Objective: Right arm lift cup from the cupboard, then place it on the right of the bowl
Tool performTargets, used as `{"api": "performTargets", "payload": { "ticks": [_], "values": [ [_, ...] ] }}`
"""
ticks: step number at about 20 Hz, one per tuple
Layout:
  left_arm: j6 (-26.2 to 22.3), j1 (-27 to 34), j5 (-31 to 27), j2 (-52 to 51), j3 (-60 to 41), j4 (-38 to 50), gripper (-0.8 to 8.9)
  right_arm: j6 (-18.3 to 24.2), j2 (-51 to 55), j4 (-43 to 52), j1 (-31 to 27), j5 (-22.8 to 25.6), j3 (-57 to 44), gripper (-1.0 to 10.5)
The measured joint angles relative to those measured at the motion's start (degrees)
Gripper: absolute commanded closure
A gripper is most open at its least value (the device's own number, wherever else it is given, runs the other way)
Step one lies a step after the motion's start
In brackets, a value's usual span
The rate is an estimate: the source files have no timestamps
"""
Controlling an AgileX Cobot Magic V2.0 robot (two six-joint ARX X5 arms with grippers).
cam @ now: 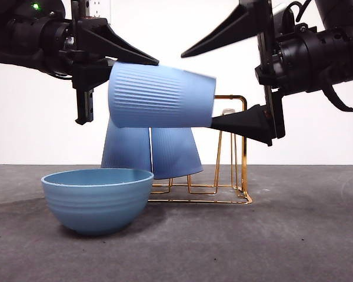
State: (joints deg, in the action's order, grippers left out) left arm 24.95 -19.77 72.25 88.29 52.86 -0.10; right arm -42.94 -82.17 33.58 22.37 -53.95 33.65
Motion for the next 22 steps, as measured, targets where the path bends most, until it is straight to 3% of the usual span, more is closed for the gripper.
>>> {"api": "performTargets", "payload": {
  "ticks": [6, 12, 16, 22],
  "values": [
    [3.67, 0.02, -2.51, 0.0, 0.37, 0.26, 8.05, -0.26, 7.87, -7.17, -2.78, 3.52, 0.0, 4.6],
    [3.82, -3.45, -12.0, 0.0, 5.2, -10.36, 8.05, 9.57, 26.84, -33.46, -5.88, 13.73, 0.0, 4.8],
    [-1.4, -7.5, -21.46, 0.0, 11.65, -21.29, 8.05, 14.91, 35.98, -46.05, -6.25, 19.12, 0.0, 5.0],
    [-14.25, -15.47, -40.35, 4.72, 25.64, -42.21, 8.05, 21.46, 51.12, -61.99, -6.25, 30.51, 0.42, 5.0]
  ]
}}
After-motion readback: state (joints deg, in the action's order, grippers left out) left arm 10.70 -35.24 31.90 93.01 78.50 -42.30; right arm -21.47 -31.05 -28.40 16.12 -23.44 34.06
